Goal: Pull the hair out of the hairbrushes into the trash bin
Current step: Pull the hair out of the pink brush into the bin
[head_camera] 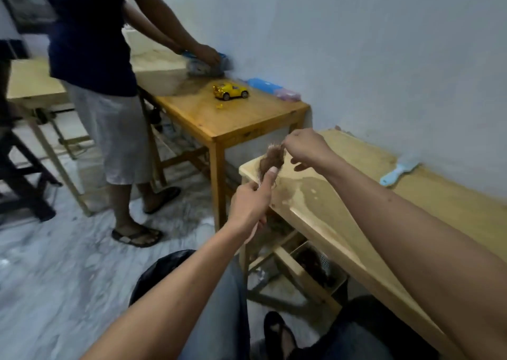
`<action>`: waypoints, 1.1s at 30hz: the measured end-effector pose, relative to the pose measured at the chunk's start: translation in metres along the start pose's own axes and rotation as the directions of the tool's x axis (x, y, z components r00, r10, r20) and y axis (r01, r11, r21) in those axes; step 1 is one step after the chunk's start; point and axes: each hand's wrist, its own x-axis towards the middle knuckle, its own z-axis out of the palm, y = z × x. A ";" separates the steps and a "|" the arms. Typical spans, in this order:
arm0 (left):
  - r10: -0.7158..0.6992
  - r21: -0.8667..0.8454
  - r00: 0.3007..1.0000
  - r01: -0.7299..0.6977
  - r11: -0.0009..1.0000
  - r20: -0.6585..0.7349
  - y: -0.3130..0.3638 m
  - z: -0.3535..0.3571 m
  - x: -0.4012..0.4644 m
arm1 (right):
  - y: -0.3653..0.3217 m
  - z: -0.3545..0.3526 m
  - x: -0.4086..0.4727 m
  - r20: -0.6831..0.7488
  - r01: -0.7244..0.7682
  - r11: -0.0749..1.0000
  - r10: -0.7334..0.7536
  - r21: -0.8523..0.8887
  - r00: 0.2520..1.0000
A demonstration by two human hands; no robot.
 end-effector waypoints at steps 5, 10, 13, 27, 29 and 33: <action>-0.053 -0.078 0.992 0.045 0.996 -0.112 -0.031 -0.051 -0.002 | -0.012 0.058 0.007 0.176 0.032 0.997 -0.043 0.065 0.983; -0.127 -0.100 0.970 0.108 0.989 -0.207 -0.061 -0.094 -0.002 | -0.012 0.104 0.005 0.382 0.078 0.986 -0.130 0.150 0.915; -0.134 -0.016 0.948 0.135 0.991 -0.288 -0.080 -0.118 -0.005 | -0.007 0.131 0.011 0.459 0.068 0.975 -0.162 0.213 0.873; -0.059 0.446 0.926 0.235 0.863 -0.374 -0.156 -0.184 -0.031 | 0.029 0.221 0.007 0.492 0.088 0.996 -0.087 0.020 0.866; -0.032 0.529 0.919 0.255 0.809 -0.393 -0.159 -0.195 -0.040 | 0.029 0.231 0.004 0.481 0.131 0.990 -0.095 -0.043 0.872; -0.042 0.616 0.883 0.360 0.701 -0.468 -0.166 -0.216 -0.054 | 0.026 0.245 -0.003 0.443 0.167 0.982 -0.114 -0.083 0.889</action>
